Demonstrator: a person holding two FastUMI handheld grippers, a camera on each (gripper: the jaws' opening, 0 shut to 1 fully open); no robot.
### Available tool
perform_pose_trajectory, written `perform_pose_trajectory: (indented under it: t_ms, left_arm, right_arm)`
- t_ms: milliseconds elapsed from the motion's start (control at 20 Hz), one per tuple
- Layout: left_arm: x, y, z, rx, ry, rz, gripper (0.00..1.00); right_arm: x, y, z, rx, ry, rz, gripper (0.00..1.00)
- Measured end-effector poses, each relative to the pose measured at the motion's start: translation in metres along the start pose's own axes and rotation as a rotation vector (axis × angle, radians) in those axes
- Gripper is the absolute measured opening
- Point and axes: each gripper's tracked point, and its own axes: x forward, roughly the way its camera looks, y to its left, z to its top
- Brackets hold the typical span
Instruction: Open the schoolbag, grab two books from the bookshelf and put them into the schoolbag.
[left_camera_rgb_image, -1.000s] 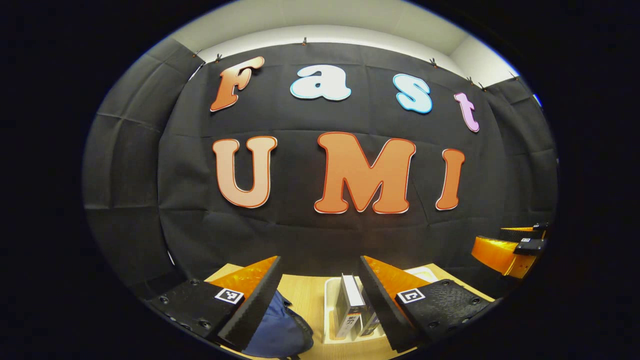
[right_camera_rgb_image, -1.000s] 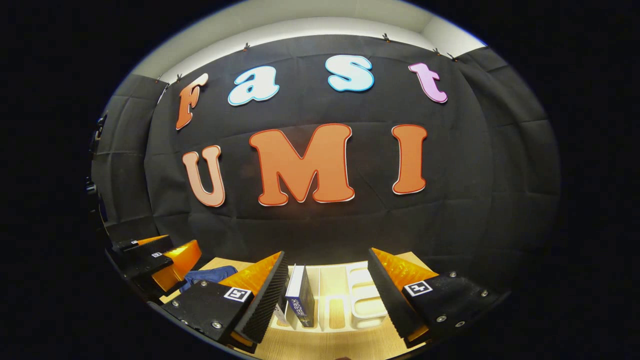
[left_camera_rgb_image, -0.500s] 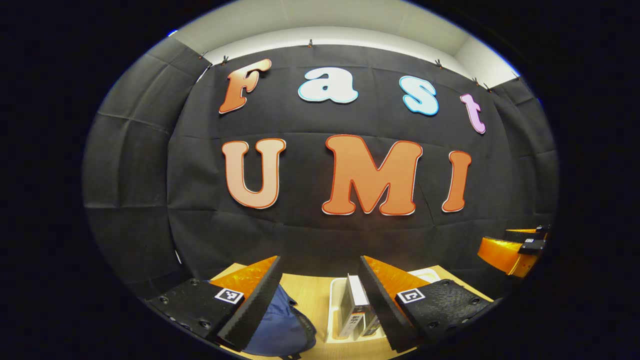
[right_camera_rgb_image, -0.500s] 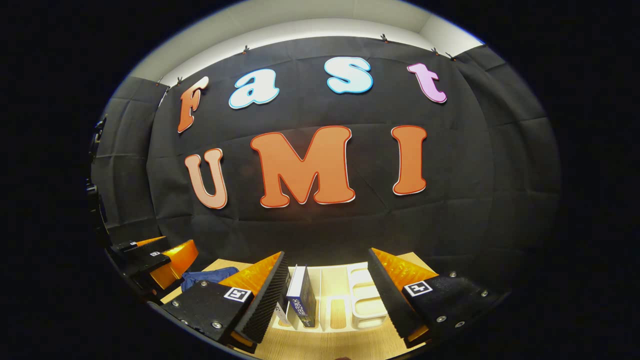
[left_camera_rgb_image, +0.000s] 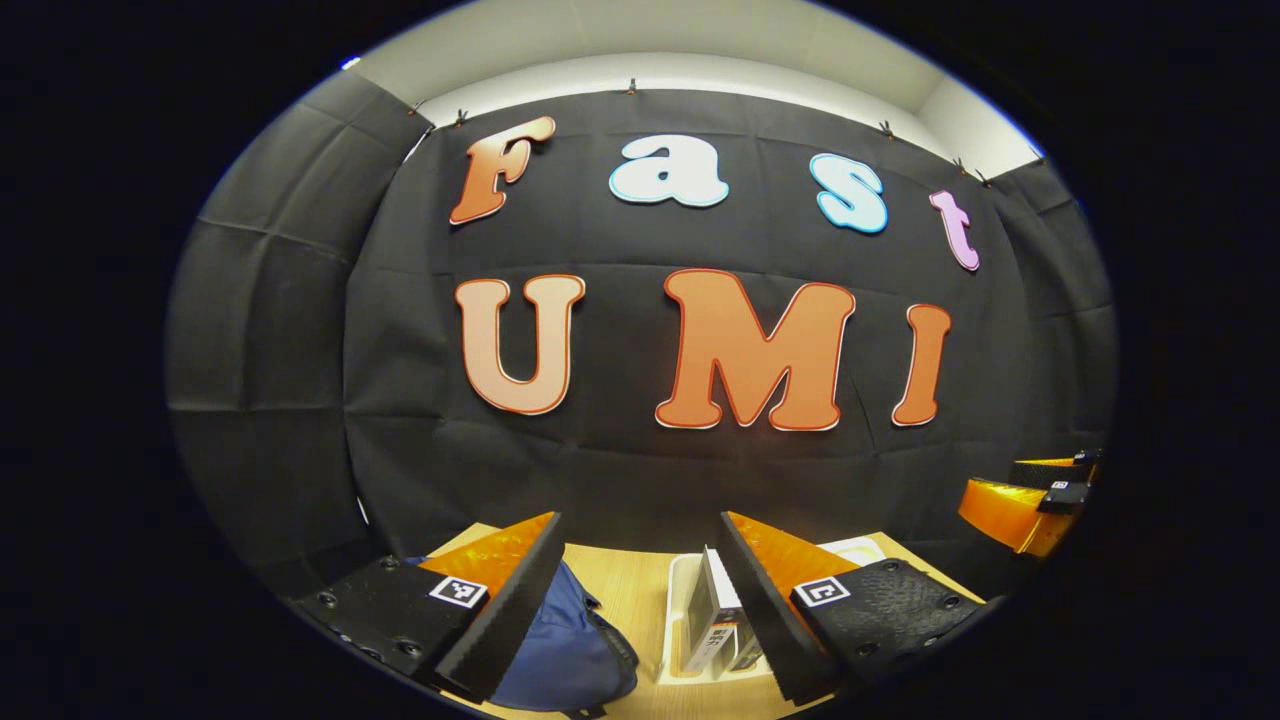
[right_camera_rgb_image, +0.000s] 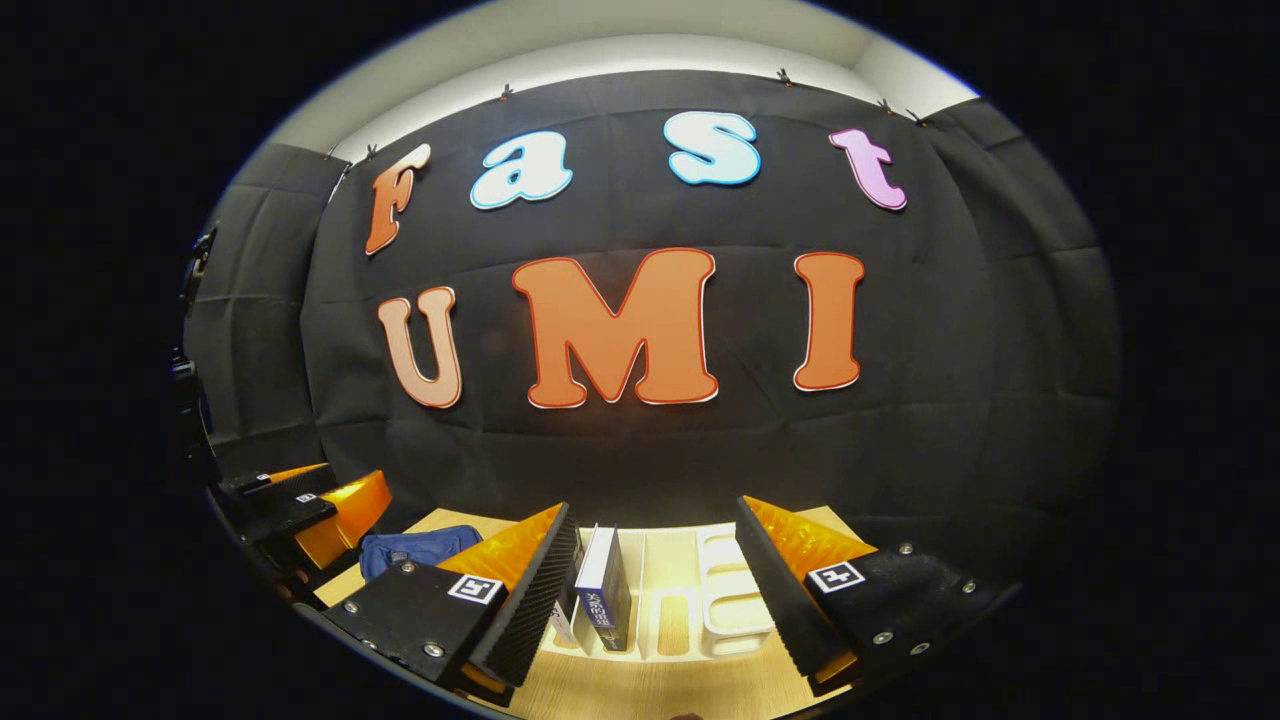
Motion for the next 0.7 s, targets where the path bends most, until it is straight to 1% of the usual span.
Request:
perform_pose_trajectory:
  t_ms: [150,200,250,300,400,550,600,650,700]
  left_arm:
    - [0.001,0.005,0.002,0.033,-0.007,-0.001,0.95]
    - [0.0,0.008,0.004,0.044,-0.012,0.006,0.95]
    - [-0.001,0.013,0.007,0.045,-0.018,0.01,0.95]
    - [-0.001,0.018,0.007,0.041,-0.02,0.017,0.95]
    - [-0.007,0.027,0.006,0.033,-0.019,0.03,0.95]
    - [-0.012,0.04,0.001,0.046,-0.011,0.053,0.95]
    - [-0.013,0.044,0.001,0.051,-0.009,0.062,0.95]
    - [-0.015,0.048,-0.002,0.056,-0.007,0.069,0.95]
    - [-0.017,0.05,-0.005,0.062,-0.003,0.074,0.95]
  right_arm:
    - [0.0,0.0,0.001,0.019,0.0,0.0,0.95]
    - [0.0,0.0,0.0,0.023,0.003,0.003,1.0]
    - [0.001,0.001,0.001,0.024,0.005,0.007,1.0]
    - [0.0,0.0,0.0,0.021,0.006,0.006,0.95]
    - [0.002,-0.001,-0.002,0.016,0.009,0.007,0.95]
    - [0.003,0.004,-0.006,0.019,0.022,0.026,0.95]
    - [0.003,0.005,-0.006,0.018,0.023,0.031,1.0]
    - [0.004,0.006,-0.007,0.02,0.024,0.036,1.0]
    - [0.005,0.007,-0.008,0.021,0.026,0.041,0.95]
